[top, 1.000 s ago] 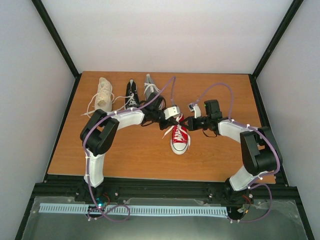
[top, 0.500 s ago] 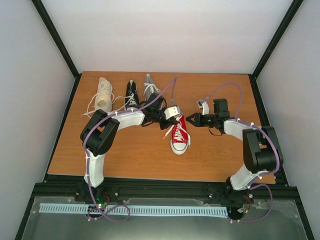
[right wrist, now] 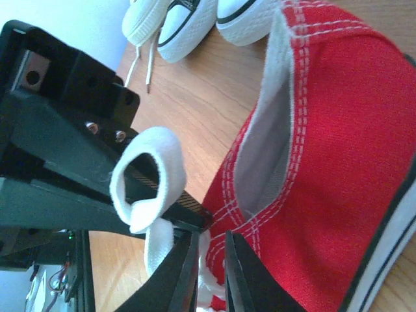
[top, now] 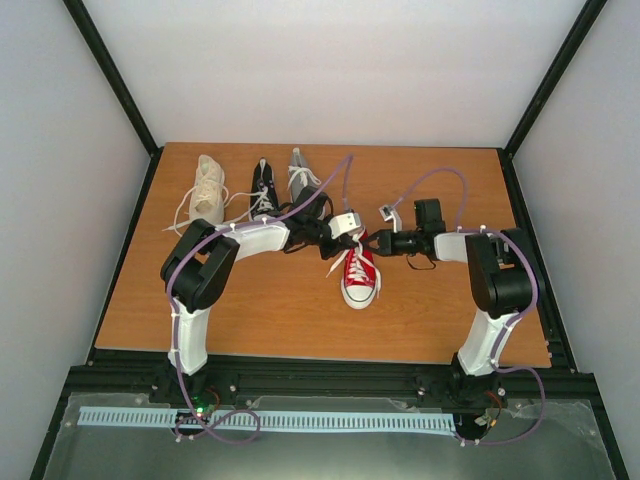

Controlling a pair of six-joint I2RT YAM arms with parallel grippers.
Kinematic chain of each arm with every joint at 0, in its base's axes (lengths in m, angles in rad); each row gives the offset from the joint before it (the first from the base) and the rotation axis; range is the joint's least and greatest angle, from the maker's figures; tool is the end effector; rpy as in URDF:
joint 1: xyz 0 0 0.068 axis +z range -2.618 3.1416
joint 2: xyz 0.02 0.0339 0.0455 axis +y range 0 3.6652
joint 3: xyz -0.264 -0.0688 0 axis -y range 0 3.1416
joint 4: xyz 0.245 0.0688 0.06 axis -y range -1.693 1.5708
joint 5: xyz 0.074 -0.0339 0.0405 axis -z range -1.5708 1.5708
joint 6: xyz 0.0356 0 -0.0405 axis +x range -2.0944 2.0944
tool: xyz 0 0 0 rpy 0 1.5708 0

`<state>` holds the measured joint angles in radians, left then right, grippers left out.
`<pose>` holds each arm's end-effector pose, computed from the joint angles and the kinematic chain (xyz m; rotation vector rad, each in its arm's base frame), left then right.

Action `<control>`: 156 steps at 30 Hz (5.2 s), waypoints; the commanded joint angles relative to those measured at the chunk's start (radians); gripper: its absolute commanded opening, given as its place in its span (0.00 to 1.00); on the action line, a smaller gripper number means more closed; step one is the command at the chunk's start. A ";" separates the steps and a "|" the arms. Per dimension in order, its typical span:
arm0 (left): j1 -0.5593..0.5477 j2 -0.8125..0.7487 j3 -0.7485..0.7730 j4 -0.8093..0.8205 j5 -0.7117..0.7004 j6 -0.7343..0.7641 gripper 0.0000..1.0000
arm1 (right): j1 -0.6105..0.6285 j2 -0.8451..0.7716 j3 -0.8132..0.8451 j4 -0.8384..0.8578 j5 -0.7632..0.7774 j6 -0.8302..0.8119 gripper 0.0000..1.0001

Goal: Tie the shoes

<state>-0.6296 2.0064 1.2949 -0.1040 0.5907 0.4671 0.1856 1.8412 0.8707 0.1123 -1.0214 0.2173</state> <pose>0.3336 -0.2675 0.1629 1.4523 1.8389 -0.7803 0.3275 0.0924 0.1296 -0.4388 2.2848 1.4199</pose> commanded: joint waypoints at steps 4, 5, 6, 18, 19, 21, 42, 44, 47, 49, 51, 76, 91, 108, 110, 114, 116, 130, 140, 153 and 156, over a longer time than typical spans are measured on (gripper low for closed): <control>-0.002 -0.015 0.007 0.045 0.006 -0.004 0.01 | 0.011 0.004 0.010 0.006 -0.083 -0.056 0.15; -0.002 -0.015 0.009 0.045 0.008 -0.005 0.01 | 0.015 0.007 0.016 -0.008 -0.075 -0.066 0.16; -0.002 -0.015 0.009 0.046 0.009 -0.008 0.01 | 0.021 0.010 0.020 -0.019 -0.066 -0.076 0.16; -0.002 -0.021 0.010 0.045 0.019 -0.019 0.01 | 0.040 0.015 0.027 -0.036 0.025 -0.073 0.03; -0.002 -0.021 0.010 0.046 0.019 -0.020 0.01 | 0.040 0.008 0.023 -0.038 0.034 -0.073 0.03; -0.002 -0.021 0.009 0.046 0.015 -0.018 0.01 | 0.040 -0.008 0.017 -0.038 0.050 -0.072 0.03; -0.001 -0.061 0.023 -0.060 -0.007 0.121 0.29 | 0.037 -0.088 -0.016 -0.061 0.129 -0.063 0.03; -0.001 -0.063 0.028 -0.080 -0.001 0.137 0.37 | 0.037 -0.097 -0.018 -0.071 0.144 -0.066 0.03; 0.002 -0.059 0.065 -0.104 -0.007 0.084 0.47 | 0.038 -0.110 -0.025 -0.072 0.145 -0.066 0.03; 0.008 -0.037 0.124 -0.110 -0.052 -0.092 0.49 | 0.040 -0.120 -0.035 -0.061 0.136 -0.067 0.03; 0.021 -0.003 0.210 -0.217 -0.010 -0.233 0.50 | 0.045 -0.121 -0.037 -0.059 0.138 -0.066 0.03; 0.044 0.049 0.201 -0.240 0.058 -0.487 0.44 | 0.107 -0.086 0.006 -0.056 0.149 -0.077 0.03; 0.060 0.000 0.154 -0.247 0.003 -0.471 0.01 | 0.072 -0.197 -0.084 -0.103 0.351 -0.028 0.03; 0.067 -0.030 0.081 -0.227 -0.127 -0.490 0.01 | -0.003 -0.347 -0.213 -0.200 0.511 -0.013 0.03; 0.068 -0.034 0.076 -0.226 -0.128 -0.484 0.01 | -0.008 -0.350 -0.221 -0.204 0.509 -0.016 0.03; 0.067 -0.036 0.062 -0.224 -0.154 -0.485 0.01 | -0.009 -0.344 -0.231 -0.210 0.507 -0.015 0.03; 0.067 -0.040 0.046 -0.220 -0.167 -0.477 0.01 | -0.011 -0.349 -0.242 -0.203 0.504 -0.011 0.03; 0.062 -0.045 0.033 -0.168 -0.115 -0.476 0.01 | 0.004 -0.256 -0.208 0.080 0.245 0.090 0.57; 0.061 -0.038 0.046 -0.169 -0.125 -0.480 0.01 | 0.047 -0.144 -0.145 0.114 0.150 0.098 0.49; 0.068 -0.044 0.013 -0.173 -0.220 -0.449 0.01 | 0.008 -0.219 -0.195 -0.093 0.290 0.045 0.03; 0.068 -0.041 0.003 -0.161 -0.245 -0.441 0.01 | 0.008 -0.233 -0.212 -0.107 0.292 0.044 0.03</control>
<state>-0.5713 1.9903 1.3125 -0.2840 0.4042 -0.0036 0.2008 1.6489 0.6857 0.0536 -0.7609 0.2829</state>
